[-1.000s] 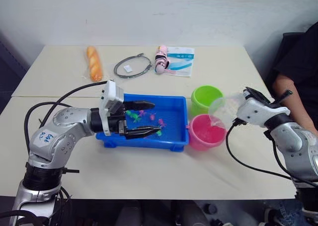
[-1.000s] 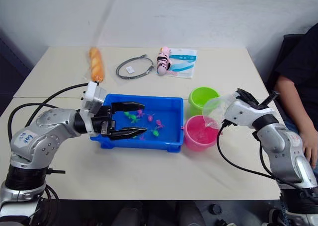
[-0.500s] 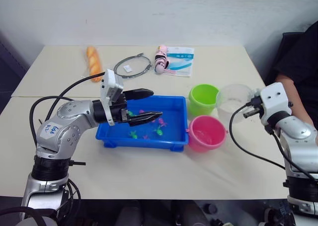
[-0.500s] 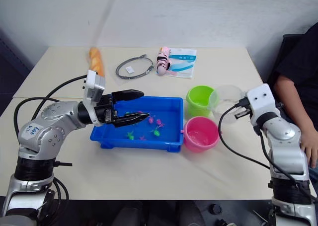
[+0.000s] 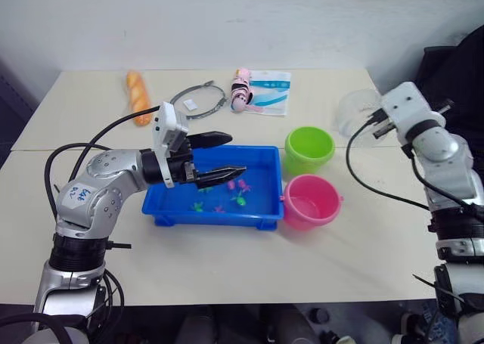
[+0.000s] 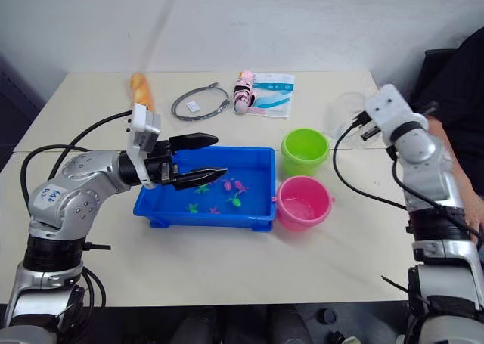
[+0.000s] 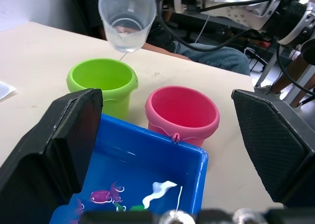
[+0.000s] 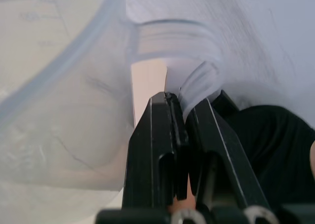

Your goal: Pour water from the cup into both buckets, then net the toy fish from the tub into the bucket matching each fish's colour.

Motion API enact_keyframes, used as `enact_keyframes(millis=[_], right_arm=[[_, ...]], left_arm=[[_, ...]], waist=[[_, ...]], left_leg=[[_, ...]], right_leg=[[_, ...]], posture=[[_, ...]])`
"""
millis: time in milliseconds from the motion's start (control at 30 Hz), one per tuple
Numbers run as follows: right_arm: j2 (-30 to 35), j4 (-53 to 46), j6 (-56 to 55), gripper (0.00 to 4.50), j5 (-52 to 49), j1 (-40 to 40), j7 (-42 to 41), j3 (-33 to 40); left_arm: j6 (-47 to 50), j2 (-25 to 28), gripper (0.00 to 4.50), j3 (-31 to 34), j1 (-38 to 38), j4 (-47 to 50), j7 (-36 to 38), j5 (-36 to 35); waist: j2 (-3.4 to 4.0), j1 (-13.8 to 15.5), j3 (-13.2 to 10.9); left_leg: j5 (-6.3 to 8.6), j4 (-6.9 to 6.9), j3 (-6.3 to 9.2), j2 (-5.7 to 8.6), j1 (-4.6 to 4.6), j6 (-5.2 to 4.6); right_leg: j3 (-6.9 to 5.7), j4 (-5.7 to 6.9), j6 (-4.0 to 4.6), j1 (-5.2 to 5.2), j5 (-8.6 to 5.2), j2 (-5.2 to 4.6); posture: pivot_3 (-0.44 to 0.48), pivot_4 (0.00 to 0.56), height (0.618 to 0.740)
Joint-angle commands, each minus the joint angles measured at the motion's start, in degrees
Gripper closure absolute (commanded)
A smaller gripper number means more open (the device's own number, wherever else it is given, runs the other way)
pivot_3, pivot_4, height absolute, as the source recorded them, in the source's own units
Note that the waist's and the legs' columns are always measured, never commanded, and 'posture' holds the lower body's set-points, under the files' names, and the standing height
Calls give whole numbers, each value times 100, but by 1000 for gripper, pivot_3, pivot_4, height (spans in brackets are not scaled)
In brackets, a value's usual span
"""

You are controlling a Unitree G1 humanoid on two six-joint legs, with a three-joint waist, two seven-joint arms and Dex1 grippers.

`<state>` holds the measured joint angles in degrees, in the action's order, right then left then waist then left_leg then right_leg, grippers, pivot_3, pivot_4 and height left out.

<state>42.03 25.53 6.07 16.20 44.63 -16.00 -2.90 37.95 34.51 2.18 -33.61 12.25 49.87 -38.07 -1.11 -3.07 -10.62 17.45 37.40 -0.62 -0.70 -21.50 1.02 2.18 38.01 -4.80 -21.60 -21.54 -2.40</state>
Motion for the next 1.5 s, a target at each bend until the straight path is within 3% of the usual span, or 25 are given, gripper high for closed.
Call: enact_keyframes(millis=[33, 233, 567, 1067, 1267, 1333, 1433, 1500], right_arm=[[101, 555, -879, 4462, 671, 515, 508, -418], [229, 1493, -1835, 4462, 1836, 1300, 1468, -1242], [440, 1811, -2650, 4462, 3494, 1856, 2723, -2289], [331, 2115, -3082, 4462, 4047, 2217, 2873, -2589], [381, 2376, -3129, 4462, 3674, 2092, 2701, -2353], [288, 2538, -3081, 4462, 2933, 1899, 2410, -1875], [-237, 2489, -1993, 4462, 703, 1422, 965, -352], [-331, 2174, -1423, 4462, 48, 1198, 442, 141]], left_arm=[[-105, 0, 0, 101, -94, 54, 15, 14], [-72, -47, 0, 93, -75, 171, -64, 8], [-152, 11, 0, 115, -16, 342, -120, 42], [-68, -54, 0, 249, 136, 645, -204, -155], [-122, -42, 0, 267, 158, 608, -199, -99], [-134, -37, 0, 260, 149, 601, -192, -87], [-111, 11, 0, 247, 117, 615, -121, -107], [-22, 30, 0, 277, 85, 640, -108, -193]], waist=[[0, -11, 0], [0, -25, 0], [0, -27, 0], [0, -35, 0], [0, -41, 0], [0, -37, 0], [-1, -31, -1], [-1, -23, -1]], left_leg=[[0, 0, 0, 0, -1, 0], [0, 4, 0, 0, -3, 1], [-1, 4, 0, 0, -5, 2], [-2, 5, -1, 0, -6, 4], [-2, 5, -1, 0, -5, 4], [-2, 5, -1, 0, -5, 4], [-2, 9, 1, -5, -5, 3], [-2, 12, 2, -5, -5, 3]], right_leg=[[0, -1, 0, 0, 0, 0], [-1, 1, 0, -4, 0, -1], [0, 2, 0, -7, 0, 0], [0, 4, 0, -9, 0, 0], [0, 5, 0, -9, 0, 1], [1, 5, 0, -9, 0, 1], [-5, 2, 0, 1, 0, 3], [-9, 5, -1, 7, 1, 4]], posture=[[0, 150, 740], [0, 150, 740], [0, 150, 740], [0, 150, 740], [0, 150, 740], [0, 150, 740], [0, 150, 740], [0, 150, 740]])
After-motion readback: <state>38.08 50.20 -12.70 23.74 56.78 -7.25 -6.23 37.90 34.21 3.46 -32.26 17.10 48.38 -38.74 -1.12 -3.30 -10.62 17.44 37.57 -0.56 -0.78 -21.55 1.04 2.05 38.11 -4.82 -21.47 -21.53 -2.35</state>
